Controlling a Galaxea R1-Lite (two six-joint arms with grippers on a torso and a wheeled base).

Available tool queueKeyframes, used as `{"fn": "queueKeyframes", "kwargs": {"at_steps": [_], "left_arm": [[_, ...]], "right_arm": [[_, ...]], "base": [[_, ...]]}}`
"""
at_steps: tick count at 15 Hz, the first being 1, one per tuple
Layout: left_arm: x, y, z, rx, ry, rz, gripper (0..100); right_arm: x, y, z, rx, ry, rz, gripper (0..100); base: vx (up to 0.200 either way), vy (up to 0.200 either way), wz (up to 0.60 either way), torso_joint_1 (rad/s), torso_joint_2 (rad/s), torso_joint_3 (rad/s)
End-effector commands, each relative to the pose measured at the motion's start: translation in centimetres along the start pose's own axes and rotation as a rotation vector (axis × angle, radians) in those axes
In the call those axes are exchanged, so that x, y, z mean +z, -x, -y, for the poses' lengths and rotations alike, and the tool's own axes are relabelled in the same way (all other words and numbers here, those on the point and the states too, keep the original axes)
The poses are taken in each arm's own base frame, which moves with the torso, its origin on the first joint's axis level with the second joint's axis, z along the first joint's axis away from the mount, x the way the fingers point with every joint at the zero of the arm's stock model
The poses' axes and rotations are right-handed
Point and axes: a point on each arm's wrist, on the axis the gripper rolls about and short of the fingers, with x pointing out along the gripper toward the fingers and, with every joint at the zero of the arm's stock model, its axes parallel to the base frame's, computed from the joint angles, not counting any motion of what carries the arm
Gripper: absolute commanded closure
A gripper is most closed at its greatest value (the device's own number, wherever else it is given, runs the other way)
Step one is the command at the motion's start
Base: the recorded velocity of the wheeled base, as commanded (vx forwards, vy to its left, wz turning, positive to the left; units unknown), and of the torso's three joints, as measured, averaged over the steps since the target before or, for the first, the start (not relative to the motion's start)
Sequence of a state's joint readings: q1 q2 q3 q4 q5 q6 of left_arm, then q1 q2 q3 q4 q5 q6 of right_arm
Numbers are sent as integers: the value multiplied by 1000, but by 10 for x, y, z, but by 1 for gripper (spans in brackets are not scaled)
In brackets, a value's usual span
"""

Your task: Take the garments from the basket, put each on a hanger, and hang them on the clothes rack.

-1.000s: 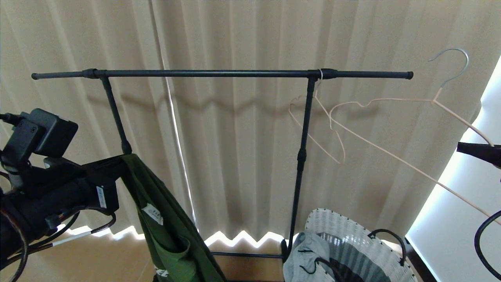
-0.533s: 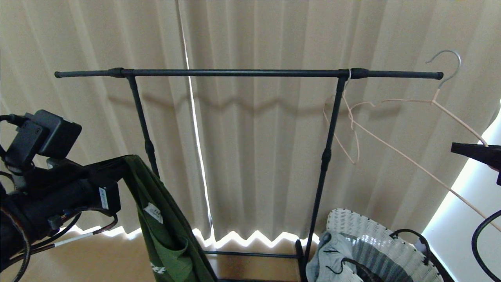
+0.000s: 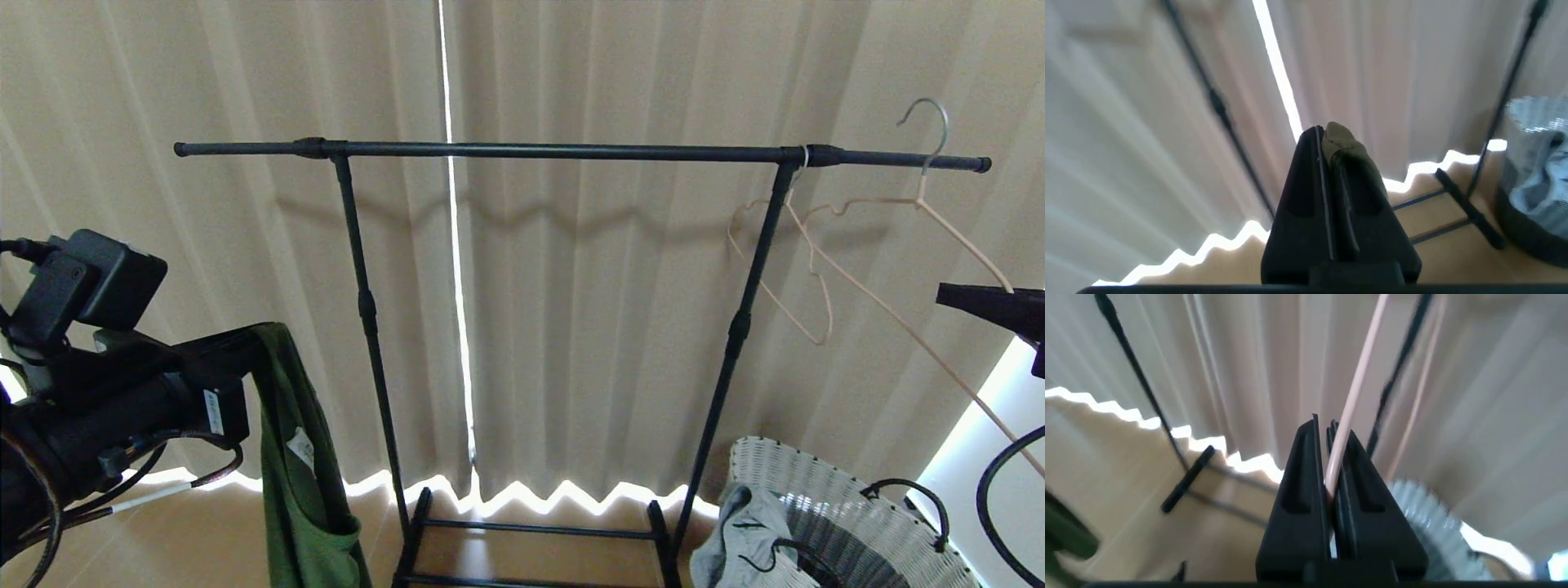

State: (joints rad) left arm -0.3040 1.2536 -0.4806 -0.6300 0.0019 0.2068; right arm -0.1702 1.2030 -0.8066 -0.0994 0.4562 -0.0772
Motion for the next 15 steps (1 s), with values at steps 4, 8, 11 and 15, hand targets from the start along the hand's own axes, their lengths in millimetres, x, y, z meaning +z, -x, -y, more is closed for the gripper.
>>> {"fn": "queueKeyframes", "kwargs": {"at_steps": [4, 8, 11, 15], "left_arm": [[-1, 0, 1, -4, -1, -2, 100], [-1, 0, 1, -4, -4, -2, 100], [0, -1, 1, -7, -7, -1, 100], [-2, -5, 2, -11, -49, -14, 100]], "right_arm": [[2, 2, 1, -32, 17, 34, 100], [7, 13, -5, -28, 42, 75, 100], [9, 19, -16, 48, 71, 101, 100], [2, -5, -25, 152, 143, 37, 100]], "base": [[0, 0, 0, 0, 0, 0], [0, 0, 0, 0, 0, 0], [0, 0, 0, 0, 0, 0], [0, 0, 0, 0, 0, 0]]}}
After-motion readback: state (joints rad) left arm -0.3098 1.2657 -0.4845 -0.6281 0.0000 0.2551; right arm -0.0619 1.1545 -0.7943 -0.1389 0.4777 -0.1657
